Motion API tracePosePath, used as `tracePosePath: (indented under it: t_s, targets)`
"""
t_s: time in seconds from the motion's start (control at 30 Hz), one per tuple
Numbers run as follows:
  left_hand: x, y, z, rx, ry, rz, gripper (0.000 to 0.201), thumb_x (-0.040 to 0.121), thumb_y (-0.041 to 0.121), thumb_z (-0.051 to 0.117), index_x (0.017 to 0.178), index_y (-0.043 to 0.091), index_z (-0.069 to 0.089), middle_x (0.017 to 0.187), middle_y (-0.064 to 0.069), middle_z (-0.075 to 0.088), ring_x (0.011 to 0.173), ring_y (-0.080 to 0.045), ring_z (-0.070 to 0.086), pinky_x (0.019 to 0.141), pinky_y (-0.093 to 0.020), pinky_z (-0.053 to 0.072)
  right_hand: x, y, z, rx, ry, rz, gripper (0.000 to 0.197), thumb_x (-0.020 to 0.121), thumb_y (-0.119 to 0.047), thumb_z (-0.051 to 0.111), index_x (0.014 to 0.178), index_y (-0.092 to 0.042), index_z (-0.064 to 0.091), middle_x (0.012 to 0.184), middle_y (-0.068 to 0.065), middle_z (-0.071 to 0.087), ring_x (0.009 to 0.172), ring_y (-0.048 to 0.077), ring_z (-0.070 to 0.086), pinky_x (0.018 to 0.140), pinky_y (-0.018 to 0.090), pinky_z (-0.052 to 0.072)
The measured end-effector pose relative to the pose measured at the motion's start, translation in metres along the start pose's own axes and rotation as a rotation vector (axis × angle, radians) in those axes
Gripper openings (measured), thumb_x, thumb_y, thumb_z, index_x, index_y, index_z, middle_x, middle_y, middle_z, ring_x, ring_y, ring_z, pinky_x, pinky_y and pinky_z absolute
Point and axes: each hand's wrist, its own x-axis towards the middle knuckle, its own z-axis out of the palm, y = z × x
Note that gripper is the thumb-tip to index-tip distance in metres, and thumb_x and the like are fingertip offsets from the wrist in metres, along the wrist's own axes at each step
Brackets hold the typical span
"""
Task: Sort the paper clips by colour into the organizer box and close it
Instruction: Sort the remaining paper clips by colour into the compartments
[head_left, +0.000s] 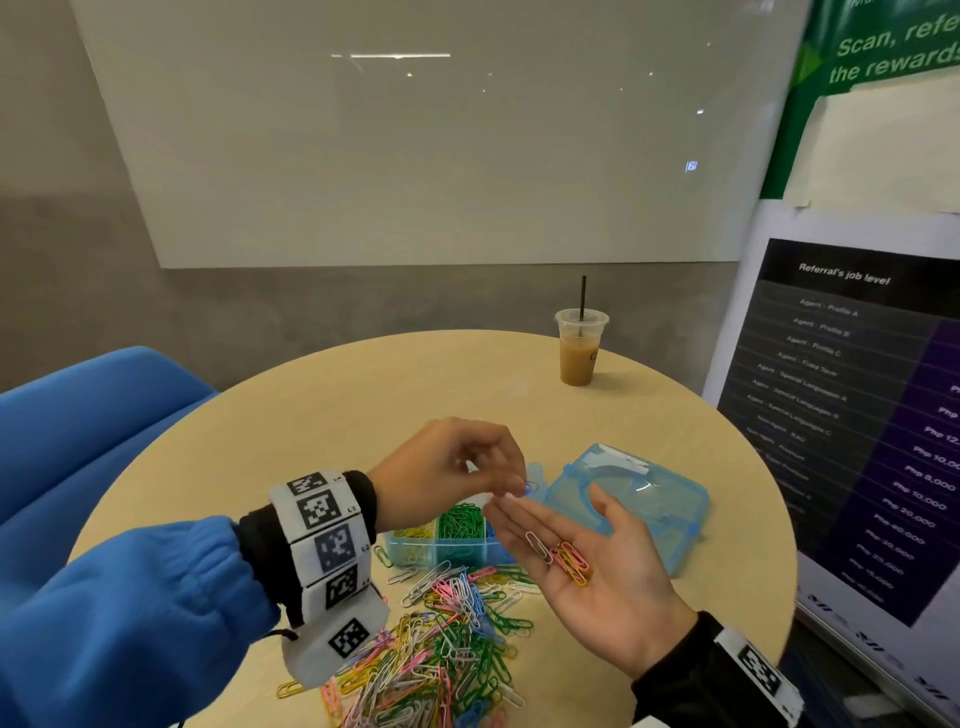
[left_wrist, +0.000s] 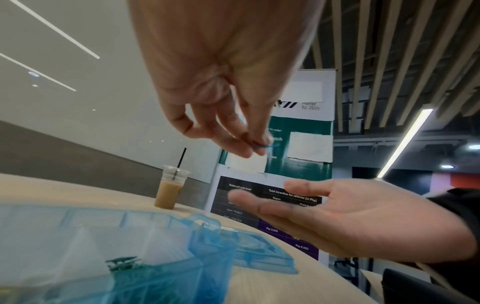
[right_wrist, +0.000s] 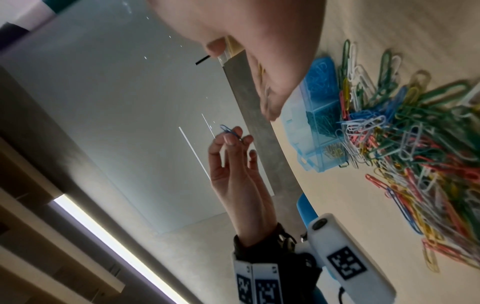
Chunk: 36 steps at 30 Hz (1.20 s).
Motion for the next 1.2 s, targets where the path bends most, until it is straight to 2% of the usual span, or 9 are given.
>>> tracePosePath:
  t_s: [0.13, 0.23, 0.37, 0.47, 0.6, 0.77, 0.9, 1.03, 1.2]
  targets:
    - [0.003, -0.017, -0.003, -0.012, 0.153, -0.113, 0.003, 0.086, 0.011, 0.072, 0.086, 0.013, 0.069, 0.077, -0.008, 0.073, 0.069, -0.018, 0.068, 0.071, -0.027, 0.056, 0.003, -0.008, -0.004, 0.093, 0.115, -0.115, 0.062, 0.101, -0.038, 0.04, 0.132, 0.015, 0.044, 0.12, 0.033, 0.06, 0.117, 0.041, 0.058, 0.103, 0.043, 0.046]
    - [0.009, -0.029, 0.0, 0.039, 0.22, -0.175, 0.003, 0.086, 0.011, 0.072, 0.088, 0.011, 0.071, 0.076, -0.006, 0.074, 0.067, -0.015, 0.068, 0.066, -0.02, 0.053, 0.002, -0.015, -0.005, 0.138, 0.159, -0.158, 0.061, 0.101, -0.037, 0.04, 0.136, 0.013, 0.041, 0.124, 0.032, 0.058, 0.12, 0.04, 0.055, 0.107, 0.042, 0.04]
    - [0.014, -0.031, 0.011, 0.174, 0.164, -0.152, 0.012, 0.089, 0.024, 0.069, 0.097, 0.018, 0.075, 0.088, 0.006, 0.074, 0.075, 0.001, 0.065, 0.072, -0.016, 0.052, -0.001, -0.016, -0.003, 0.116, 0.127, -0.129, 0.064, 0.1, -0.041, 0.039, 0.134, 0.014, 0.042, 0.125, 0.034, 0.058, 0.12, 0.041, 0.054, 0.109, 0.043, 0.038]
    - [0.012, -0.019, 0.019, 0.238, 0.105, -0.017, 0.015, 0.091, 0.031, 0.066, 0.101, 0.024, 0.075, 0.098, 0.011, 0.07, 0.084, -0.002, 0.061, 0.068, -0.009, 0.043, 0.0, -0.016, -0.005, 0.093, 0.093, -0.118, 0.068, 0.099, -0.045, 0.04, 0.132, 0.014, 0.045, 0.122, 0.032, 0.06, 0.12, 0.039, 0.055, 0.108, 0.043, 0.04]
    - [0.007, -0.01, 0.032, 0.298, -0.118, 0.146, 0.021, 0.091, 0.033, 0.065, 0.108, 0.023, 0.073, 0.104, 0.005, 0.061, 0.09, -0.003, 0.053, 0.077, -0.01, 0.041, -0.001, -0.015, -0.005, 0.084, 0.015, -0.056, 0.073, 0.096, -0.053, 0.039, 0.13, 0.011, 0.051, 0.127, 0.029, 0.058, 0.107, 0.033, 0.06, 0.088, 0.036, 0.047]
    - [0.004, -0.01, 0.033, 0.325, -0.084, 0.144, 0.012, 0.09, 0.029, 0.067, 0.093, 0.019, 0.072, 0.096, 0.007, 0.06, 0.087, -0.003, 0.052, 0.078, -0.019, 0.044, -0.002, -0.011, -0.004, 0.066, -0.002, -0.026, 0.073, 0.097, -0.053, 0.037, 0.126, 0.013, 0.053, 0.126, 0.029, 0.06, 0.116, 0.034, 0.058, 0.102, 0.04, 0.046]
    - [0.008, -0.015, 0.018, 0.506, -0.038, 0.047, 0.011, 0.096, 0.031, 0.058, 0.095, 0.023, 0.066, 0.096, 0.012, 0.063, 0.084, -0.005, 0.056, 0.073, -0.017, 0.042, 0.002, -0.01, -0.008, 0.038, 0.071, -0.03, 0.067, 0.099, -0.046, 0.038, 0.127, 0.015, 0.048, 0.123, 0.033, 0.059, 0.121, 0.038, 0.054, 0.11, 0.045, 0.037]
    - [0.027, -0.039, -0.024, 0.716, 0.114, -0.252, 0.011, 0.095, 0.036, 0.058, 0.093, 0.03, 0.067, 0.095, 0.016, 0.066, 0.077, -0.004, 0.056, 0.062, -0.016, 0.039, 0.004, -0.011, -0.008, 0.045, 0.09, -0.012, 0.067, 0.099, -0.043, 0.038, 0.132, 0.016, 0.043, 0.129, 0.036, 0.054, 0.128, 0.042, 0.048, 0.115, 0.046, 0.03]
    - [0.025, -0.033, -0.02, 0.646, 0.017, -0.198, 0.029, 0.089, 0.048, 0.06, 0.112, 0.03, 0.066, 0.111, 0.011, 0.063, 0.089, -0.006, 0.06, 0.082, -0.029, 0.05, 0.002, -0.013, -0.006, 0.072, 0.052, -0.013, 0.068, 0.098, -0.048, 0.038, 0.125, 0.014, 0.049, 0.128, 0.033, 0.056, 0.128, 0.04, 0.049, 0.115, 0.045, 0.03]
